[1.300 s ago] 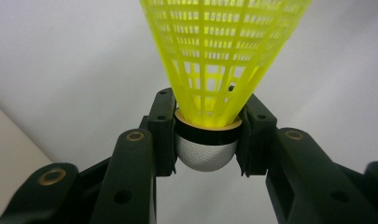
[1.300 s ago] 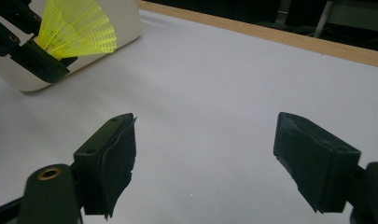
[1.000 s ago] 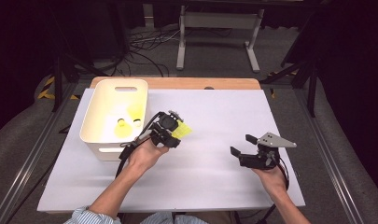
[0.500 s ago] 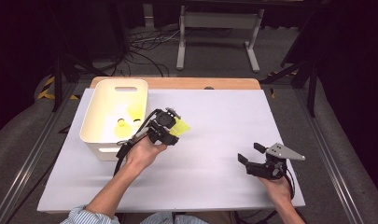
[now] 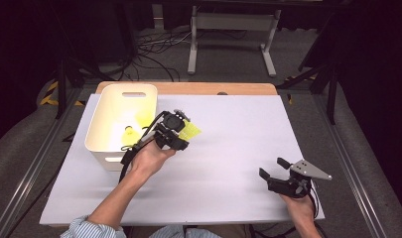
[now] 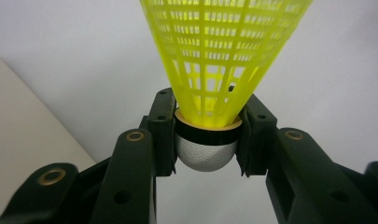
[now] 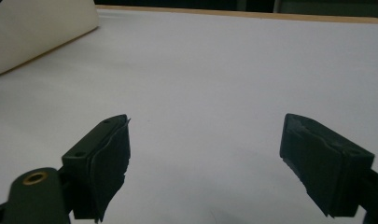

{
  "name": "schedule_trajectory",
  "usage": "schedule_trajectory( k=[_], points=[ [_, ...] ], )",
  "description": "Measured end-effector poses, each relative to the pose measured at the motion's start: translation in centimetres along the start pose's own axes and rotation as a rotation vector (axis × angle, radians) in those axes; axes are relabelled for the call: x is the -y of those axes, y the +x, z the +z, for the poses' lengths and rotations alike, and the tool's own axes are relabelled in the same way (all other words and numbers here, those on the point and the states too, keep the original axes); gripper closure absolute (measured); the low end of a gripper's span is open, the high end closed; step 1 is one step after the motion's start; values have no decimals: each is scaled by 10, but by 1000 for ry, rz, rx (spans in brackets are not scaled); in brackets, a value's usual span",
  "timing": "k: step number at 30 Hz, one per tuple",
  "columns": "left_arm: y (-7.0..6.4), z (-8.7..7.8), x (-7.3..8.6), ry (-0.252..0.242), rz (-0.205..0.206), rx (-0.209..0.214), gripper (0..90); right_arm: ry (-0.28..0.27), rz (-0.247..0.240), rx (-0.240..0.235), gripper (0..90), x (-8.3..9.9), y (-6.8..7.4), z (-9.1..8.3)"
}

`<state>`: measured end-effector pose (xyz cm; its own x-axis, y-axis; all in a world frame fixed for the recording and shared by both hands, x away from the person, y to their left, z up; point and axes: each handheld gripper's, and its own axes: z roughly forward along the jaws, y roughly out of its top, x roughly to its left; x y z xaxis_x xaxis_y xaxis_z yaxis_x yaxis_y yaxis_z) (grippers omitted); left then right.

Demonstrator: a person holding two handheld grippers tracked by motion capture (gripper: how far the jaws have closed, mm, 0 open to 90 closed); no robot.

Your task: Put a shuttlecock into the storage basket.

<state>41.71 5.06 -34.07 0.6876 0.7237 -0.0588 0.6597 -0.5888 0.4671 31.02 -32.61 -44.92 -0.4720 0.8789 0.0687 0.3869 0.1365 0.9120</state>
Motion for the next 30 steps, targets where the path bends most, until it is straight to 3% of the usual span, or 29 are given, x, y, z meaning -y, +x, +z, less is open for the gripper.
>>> schedule_trajectory(
  k=[8, 21, 30],
  points=[
    [4, -8, -6, -11, -5, 7, 644, 11, 0, -7, 157, 4, 2, -4],
    [22, -21, -12, -8, -53, 26, 645, 29, -29, -4, 148, 6, 6, -3],
    [32, -32, -13, -13, -75, 17, 645, 30, -30, -5, 147, 6, 6, -4]
  ],
)
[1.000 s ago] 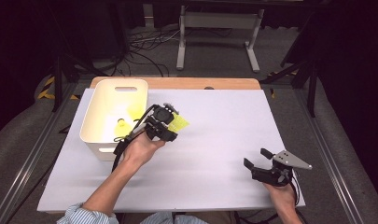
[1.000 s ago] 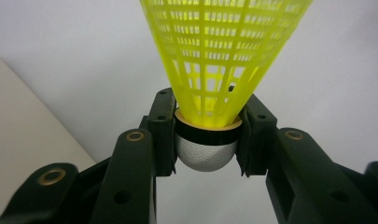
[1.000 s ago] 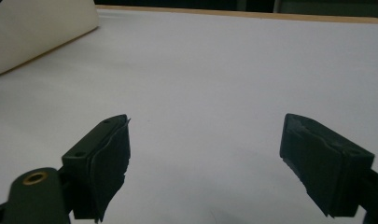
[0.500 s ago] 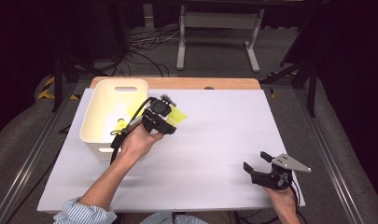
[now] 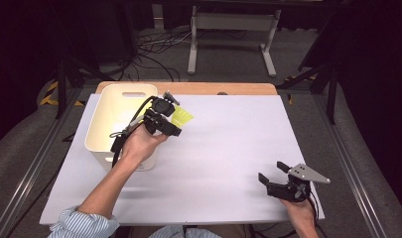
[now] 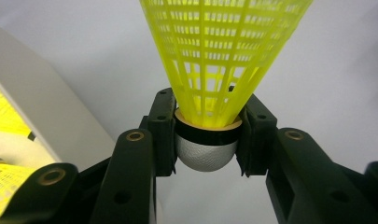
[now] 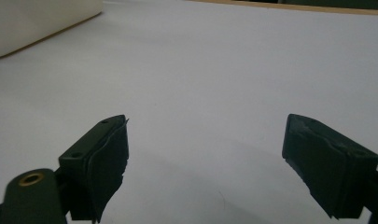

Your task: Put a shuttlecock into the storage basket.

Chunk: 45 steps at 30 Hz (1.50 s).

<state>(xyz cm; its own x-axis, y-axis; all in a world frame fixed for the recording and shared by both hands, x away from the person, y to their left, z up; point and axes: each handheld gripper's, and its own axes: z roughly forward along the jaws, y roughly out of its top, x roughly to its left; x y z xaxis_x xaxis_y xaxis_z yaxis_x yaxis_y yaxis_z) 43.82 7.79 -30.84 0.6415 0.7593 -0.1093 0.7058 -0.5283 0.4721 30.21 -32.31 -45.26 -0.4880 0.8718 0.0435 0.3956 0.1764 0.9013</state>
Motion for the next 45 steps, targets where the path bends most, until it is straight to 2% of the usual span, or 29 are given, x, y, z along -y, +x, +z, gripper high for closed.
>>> schedule_trajectory(
  k=[8, 17, 21, 37, 45],
  points=[
    [10, -9, -1, -4, -10, -13, 644, 2, 1, 4, 147, 0, 0, 0],
    [15, -16, 1, -8, -34, -10, 645, 3, 0, 3, 145, 0, -1, 0],
    [17, -19, 2, -6, -31, -20, 645, 4, 2, 3, 145, 0, 0, 0],
    [34, -32, 6, -28, -67, -42, 644, 0, 4, 5, 144, 0, -1, 0],
    [44, -35, 8, -36, -93, -33, 645, -3, 6, 13, 146, 0, -1, -1]
  ],
)
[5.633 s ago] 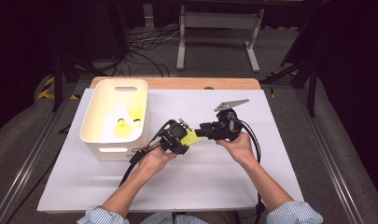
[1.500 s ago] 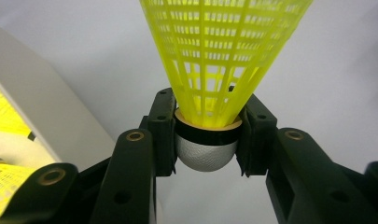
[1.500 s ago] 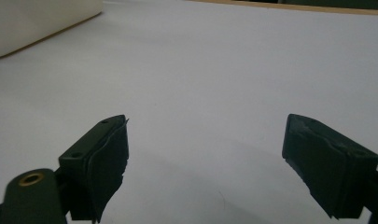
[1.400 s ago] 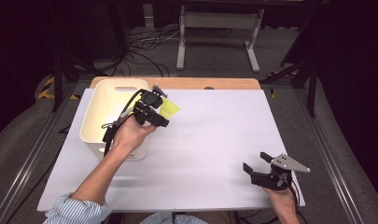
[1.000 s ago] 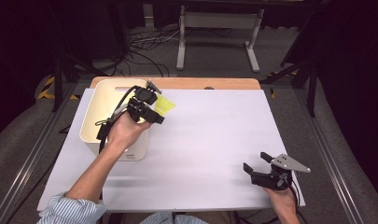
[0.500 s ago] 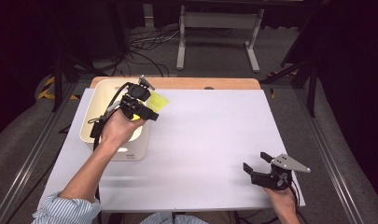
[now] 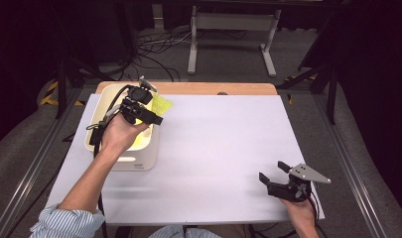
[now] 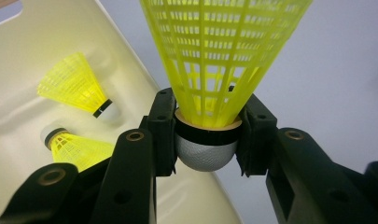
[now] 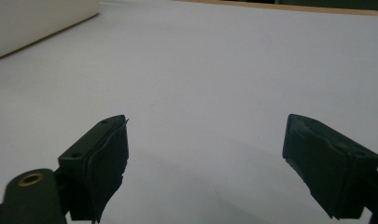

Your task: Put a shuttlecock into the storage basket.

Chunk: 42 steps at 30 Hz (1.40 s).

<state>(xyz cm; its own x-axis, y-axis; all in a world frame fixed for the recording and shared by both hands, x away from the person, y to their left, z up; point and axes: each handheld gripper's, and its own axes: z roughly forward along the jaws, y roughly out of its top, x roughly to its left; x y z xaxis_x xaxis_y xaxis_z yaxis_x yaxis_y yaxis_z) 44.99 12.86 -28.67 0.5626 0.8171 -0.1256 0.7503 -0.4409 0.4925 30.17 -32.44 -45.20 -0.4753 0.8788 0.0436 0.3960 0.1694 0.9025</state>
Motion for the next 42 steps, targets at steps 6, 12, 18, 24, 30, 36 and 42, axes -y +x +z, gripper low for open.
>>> schedule_trajectory(
  k=[6, 12, 18, 24, 30, 36, 42],
  points=[
    [6, -2, 2, -2, -17, -8, 644, -2, 1, 5, 147, 0, -1, -1],
    [15, -5, 3, -9, -30, -12, 644, 3, -4, -1, 151, 0, -1, 0],
    [22, -6, 5, -13, -57, -14, 644, 8, -9, -4, 152, 0, 0, 0],
    [29, -8, 7, -17, -78, -22, 644, 5, -8, -3, 152, 1, 0, 0],
    [35, -8, 10, -19, -100, -31, 644, 7, -7, -3, 153, 1, -1, 0],
    [43, -7, 12, -19, -119, -39, 644, 6, -7, -1, 152, 0, -1, 0],
    [51, -5, 14, -15, -143, -47, 644, 4, -7, -2, 153, 1, -1, 0]
  ],
)
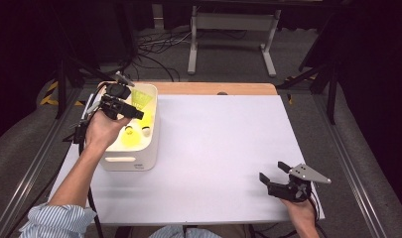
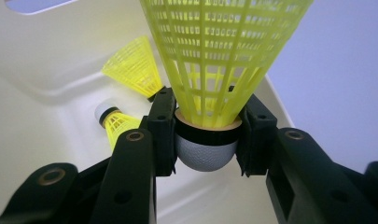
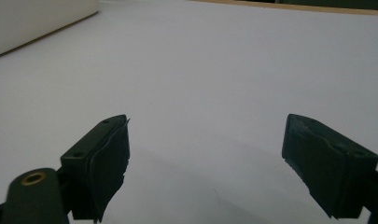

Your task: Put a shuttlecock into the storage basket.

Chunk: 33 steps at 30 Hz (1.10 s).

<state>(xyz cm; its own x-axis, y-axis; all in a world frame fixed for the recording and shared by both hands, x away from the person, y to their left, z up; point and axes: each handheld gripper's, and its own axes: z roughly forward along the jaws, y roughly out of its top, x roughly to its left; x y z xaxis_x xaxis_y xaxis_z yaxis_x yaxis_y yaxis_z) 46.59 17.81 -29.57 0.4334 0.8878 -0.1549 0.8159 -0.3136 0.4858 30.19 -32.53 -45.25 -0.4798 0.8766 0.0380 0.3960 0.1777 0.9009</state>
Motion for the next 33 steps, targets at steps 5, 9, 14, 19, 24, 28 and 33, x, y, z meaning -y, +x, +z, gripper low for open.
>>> schedule_trajectory(
  k=[5, 9, 14, 19, 24, 28, 33],
  points=[
    [6, 2, 1, 6, -13, -15, 643, 0, 2, 0, 153, 0, 0, 0],
    [10, 6, 2, 19, -21, -24, 644, 1, 2, -1, 153, 0, 0, 0],
    [15, 12, 3, 27, -30, -36, 643, 0, 2, -1, 153, 0, 0, 0],
    [19, 18, 3, 38, -39, -47, 643, -1, 6, 0, 153, 0, 0, 0],
    [22, 22, 2, 49, -44, -58, 643, -2, 6, -1, 153, 0, -1, 0],
    [24, 25, 1, 53, -47, -67, 642, -2, 7, -1, 153, 0, -1, 0],
    [26, 29, -1, 59, -56, -76, 642, -2, 8, -2, 153, 0, -1, 0]
  ],
)
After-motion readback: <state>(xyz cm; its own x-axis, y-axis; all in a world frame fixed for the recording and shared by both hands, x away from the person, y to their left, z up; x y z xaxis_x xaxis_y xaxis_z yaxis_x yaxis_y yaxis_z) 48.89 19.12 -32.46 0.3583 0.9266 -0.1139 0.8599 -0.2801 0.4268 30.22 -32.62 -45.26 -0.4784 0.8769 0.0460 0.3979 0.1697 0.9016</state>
